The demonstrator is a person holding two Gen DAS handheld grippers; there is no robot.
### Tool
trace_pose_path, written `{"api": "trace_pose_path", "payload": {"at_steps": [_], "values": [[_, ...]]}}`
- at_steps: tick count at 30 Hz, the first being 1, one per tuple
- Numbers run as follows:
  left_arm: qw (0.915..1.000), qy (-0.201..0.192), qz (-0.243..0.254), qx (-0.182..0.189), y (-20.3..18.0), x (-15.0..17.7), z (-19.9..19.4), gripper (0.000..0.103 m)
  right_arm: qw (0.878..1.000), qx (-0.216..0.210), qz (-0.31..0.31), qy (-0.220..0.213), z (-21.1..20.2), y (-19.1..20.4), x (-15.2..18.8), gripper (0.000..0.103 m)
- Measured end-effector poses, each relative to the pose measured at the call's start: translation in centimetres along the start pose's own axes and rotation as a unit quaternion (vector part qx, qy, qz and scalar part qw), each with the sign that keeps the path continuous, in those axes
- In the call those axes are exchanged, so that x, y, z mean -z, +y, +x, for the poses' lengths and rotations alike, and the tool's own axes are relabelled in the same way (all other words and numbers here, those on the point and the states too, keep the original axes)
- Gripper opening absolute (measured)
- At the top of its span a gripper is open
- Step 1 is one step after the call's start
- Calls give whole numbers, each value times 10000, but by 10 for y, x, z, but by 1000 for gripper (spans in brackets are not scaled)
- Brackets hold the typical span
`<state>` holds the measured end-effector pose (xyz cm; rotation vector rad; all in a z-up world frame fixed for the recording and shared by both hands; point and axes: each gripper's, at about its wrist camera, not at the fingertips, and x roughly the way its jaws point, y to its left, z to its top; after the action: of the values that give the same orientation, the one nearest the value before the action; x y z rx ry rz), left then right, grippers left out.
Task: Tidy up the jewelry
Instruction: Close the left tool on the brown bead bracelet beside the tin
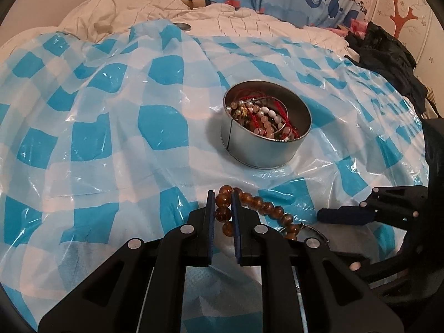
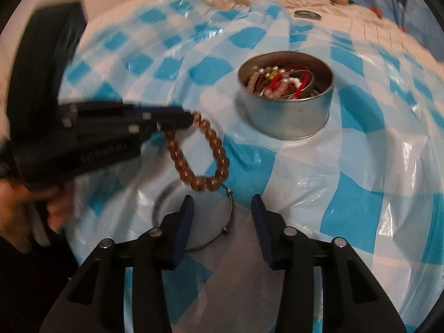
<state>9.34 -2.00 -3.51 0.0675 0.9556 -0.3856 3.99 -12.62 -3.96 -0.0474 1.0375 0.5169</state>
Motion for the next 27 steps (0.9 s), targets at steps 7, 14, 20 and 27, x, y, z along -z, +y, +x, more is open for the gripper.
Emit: {"api": "trace_pose_path", "payload": {"at_steps": [7, 14, 20, 27], "values": [[9998, 144, 115, -5, -6, 2, 7, 10, 9966, 658, -477, -128, -3, 9, 1, 3], [9998, 137, 166, -40, -9, 2, 7, 10, 9927, 1159, -237, -245, -10, -11, -3, 3], [9997, 141, 192, -59, -10, 2, 7, 10, 9924, 1190, -252, -208, -9, -11, -2, 3], [9992, 244, 277, -133, -12, 4, 12, 10, 9922, 1215, -255, -101, -4, -10, -1, 3]]}}
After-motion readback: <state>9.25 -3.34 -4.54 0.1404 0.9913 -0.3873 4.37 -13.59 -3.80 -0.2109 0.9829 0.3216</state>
